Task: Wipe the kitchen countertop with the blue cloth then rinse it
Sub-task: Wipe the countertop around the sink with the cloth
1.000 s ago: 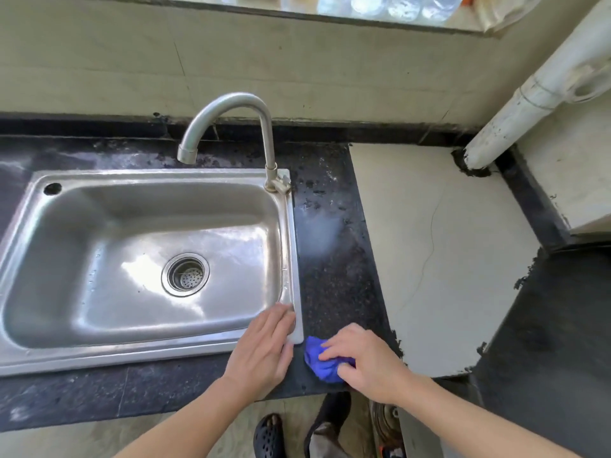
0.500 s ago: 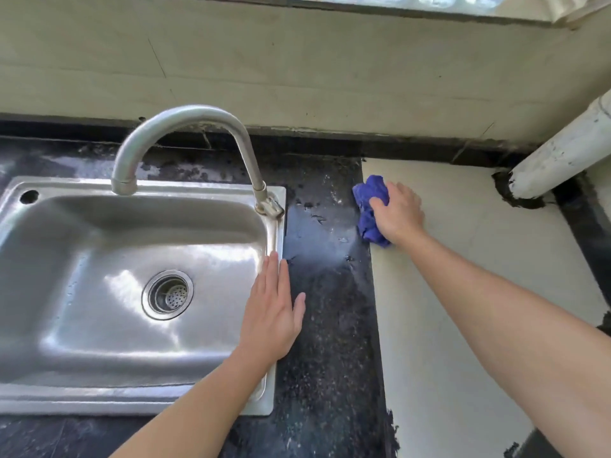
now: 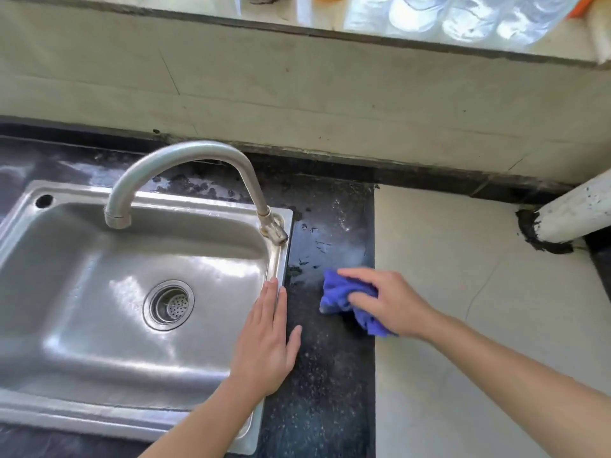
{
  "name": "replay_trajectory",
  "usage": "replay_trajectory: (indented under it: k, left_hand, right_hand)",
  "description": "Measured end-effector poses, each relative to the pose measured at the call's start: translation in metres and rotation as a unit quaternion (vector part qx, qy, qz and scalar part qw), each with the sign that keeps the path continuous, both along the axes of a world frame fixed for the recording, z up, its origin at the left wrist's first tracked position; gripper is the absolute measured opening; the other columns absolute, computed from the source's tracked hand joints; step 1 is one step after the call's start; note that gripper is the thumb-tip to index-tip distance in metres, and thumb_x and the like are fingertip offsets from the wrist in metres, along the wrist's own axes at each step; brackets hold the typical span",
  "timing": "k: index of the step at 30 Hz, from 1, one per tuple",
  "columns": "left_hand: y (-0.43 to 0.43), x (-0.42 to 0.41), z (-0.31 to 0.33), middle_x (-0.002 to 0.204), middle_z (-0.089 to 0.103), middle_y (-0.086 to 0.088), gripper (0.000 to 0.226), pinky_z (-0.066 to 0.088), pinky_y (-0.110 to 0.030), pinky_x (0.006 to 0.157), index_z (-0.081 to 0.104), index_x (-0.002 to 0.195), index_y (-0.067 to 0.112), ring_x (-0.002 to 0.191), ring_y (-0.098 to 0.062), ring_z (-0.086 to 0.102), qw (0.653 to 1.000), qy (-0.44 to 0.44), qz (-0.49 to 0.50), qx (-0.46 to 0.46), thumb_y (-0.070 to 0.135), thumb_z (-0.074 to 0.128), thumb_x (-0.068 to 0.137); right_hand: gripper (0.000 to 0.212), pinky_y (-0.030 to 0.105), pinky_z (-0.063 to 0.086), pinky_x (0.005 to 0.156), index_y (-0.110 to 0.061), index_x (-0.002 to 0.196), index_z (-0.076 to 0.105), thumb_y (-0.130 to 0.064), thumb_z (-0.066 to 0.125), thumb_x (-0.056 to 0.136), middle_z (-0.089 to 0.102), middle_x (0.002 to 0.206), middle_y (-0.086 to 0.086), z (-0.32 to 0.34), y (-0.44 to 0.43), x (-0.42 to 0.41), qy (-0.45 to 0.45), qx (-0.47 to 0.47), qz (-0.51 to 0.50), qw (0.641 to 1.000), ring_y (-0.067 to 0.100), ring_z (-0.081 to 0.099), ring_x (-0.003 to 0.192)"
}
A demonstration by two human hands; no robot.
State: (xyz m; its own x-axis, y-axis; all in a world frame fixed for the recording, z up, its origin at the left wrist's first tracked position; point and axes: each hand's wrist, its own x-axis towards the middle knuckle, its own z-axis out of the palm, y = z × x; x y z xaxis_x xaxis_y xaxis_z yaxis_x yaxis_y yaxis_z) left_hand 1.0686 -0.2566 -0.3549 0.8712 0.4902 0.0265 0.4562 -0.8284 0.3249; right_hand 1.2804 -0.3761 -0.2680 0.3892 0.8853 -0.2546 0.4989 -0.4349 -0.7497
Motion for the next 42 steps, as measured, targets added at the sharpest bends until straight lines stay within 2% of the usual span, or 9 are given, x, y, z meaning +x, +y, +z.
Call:
replay_trajectory:
  k: [2, 5, 9, 15, 17, 23, 26, 35, 42]
  left_hand:
    - [0.000, 0.000, 0.000, 0.156, 0.024, -0.022, 0.066, 0.024, -0.041, 0.114, 0.030, 0.146, -0.005, 0.145, -0.031, 0.022, 1.000, 0.003, 0.002, 0.008, 0.039, 0.036, 0.098]
    - [-0.001, -0.001, -0.001, 0.157, 0.022, -0.021, 0.066, 0.021, -0.039, 0.115, 0.027, 0.148, -0.004, 0.146, -0.030, 0.019, 1.000, 0.004, 0.003, 0.011, 0.039, 0.036, 0.098]
    - [-0.001, -0.001, -0.001, 0.156, 0.024, -0.021, 0.066, 0.021, -0.038, 0.116, 0.028, 0.147, -0.004, 0.146, -0.030, 0.021, 1.000, -0.006, 0.004, 0.015, 0.038, 0.038, 0.098]
    - [-0.001, 0.000, -0.001, 0.155, 0.027, -0.023, 0.066, 0.028, -0.041, 0.111, 0.029, 0.146, -0.004, 0.144, -0.033, 0.026, 1.000, -0.016, 0.004, 0.002, 0.039, 0.039, 0.096]
    - [-0.001, 0.000, -0.001, 0.155, 0.027, -0.023, 0.067, 0.026, -0.040, 0.112, 0.028, 0.146, -0.004, 0.144, -0.032, 0.024, 1.000, -0.015, 0.005, 0.006, 0.039, 0.040, 0.096]
    - [-0.002, 0.000, -0.001, 0.156, 0.024, -0.022, 0.067, 0.022, -0.039, 0.115, 0.025, 0.148, -0.002, 0.146, -0.032, 0.021, 1.000, -0.019, 0.000, 0.001, 0.039, 0.040, 0.097]
    - [-0.002, -0.001, -0.002, 0.157, 0.023, -0.021, 0.067, 0.021, -0.038, 0.116, 0.023, 0.148, -0.002, 0.146, -0.031, 0.019, 1.000, -0.016, -0.001, 0.000, 0.038, 0.040, 0.097]
    - [-0.002, -0.001, -0.002, 0.158, 0.020, -0.020, 0.067, 0.020, -0.037, 0.116, 0.021, 0.149, -0.001, 0.147, -0.030, 0.018, 1.000, -0.008, 0.000, 0.004, 0.040, 0.036, 0.098]
    - [-0.001, -0.002, 0.000, 0.157, 0.023, -0.020, 0.068, 0.024, -0.038, 0.113, 0.022, 0.149, 0.000, 0.146, -0.030, 0.021, 1.000, -0.001, 0.003, -0.009, 0.041, 0.037, 0.097]
  right_hand:
    - [0.043, 0.015, 0.049, 0.065, -0.015, 0.132, 0.055, -0.008, 0.057, 0.090, 0.068, 0.103, 0.005, -0.002, 0.036, 0.061, -0.052, 0.021, -0.143, 0.988, 0.010, 0.065, 0.072]
    - [0.049, 0.034, 0.038, 0.097, -0.006, 0.138, 0.045, -0.014, 0.053, 0.091, 0.053, 0.134, 0.018, -0.026, 0.080, 0.103, -0.186, -0.012, -0.268, 0.945, 0.033, 0.050, 0.119]
    - [0.049, 0.045, 0.037, 0.101, -0.005, 0.134, 0.049, -0.013, 0.057, 0.086, 0.049, 0.139, 0.018, -0.066, 0.091, 0.042, -0.334, -0.003, -0.170, 0.927, 0.037, 0.046, 0.126]
    - [0.046, 0.022, 0.040, 0.097, -0.018, 0.124, 0.063, -0.001, 0.052, 0.083, 0.065, 0.119, -0.005, -0.025, 0.047, 0.000, -0.060, 0.031, 0.048, 0.997, 0.004, 0.059, 0.108]
    - [0.045, 0.014, 0.043, 0.082, -0.017, 0.126, 0.062, 0.000, 0.055, 0.084, 0.065, 0.105, -0.008, -0.012, 0.060, 0.031, 0.014, 0.013, -0.031, 0.999, -0.001, 0.063, 0.089]
    - [0.041, 0.036, 0.033, 0.095, -0.004, 0.126, 0.051, -0.006, 0.054, 0.085, 0.045, 0.129, 0.022, -0.040, 0.128, 0.089, -0.189, -0.034, -0.391, 0.900, 0.038, 0.044, 0.117]
    - [0.044, 0.042, 0.034, 0.092, -0.005, 0.129, 0.049, -0.006, 0.056, 0.085, 0.045, 0.130, 0.018, -0.054, 0.160, 0.053, -0.254, -0.023, -0.330, 0.909, 0.038, 0.041, 0.116]
    - [0.046, 0.041, 0.035, 0.100, -0.025, 0.138, 0.048, -0.012, 0.046, 0.094, 0.044, 0.140, 0.000, -0.049, 0.180, 0.057, -0.204, 0.012, -0.029, 0.978, 0.026, 0.039, 0.123]
    - [0.043, 0.031, 0.042, 0.095, -0.025, 0.111, 0.071, -0.002, 0.055, 0.079, 0.065, 0.117, -0.005, -0.019, 0.103, 0.051, -0.100, -0.038, 0.154, 0.982, 0.014, 0.055, 0.105]
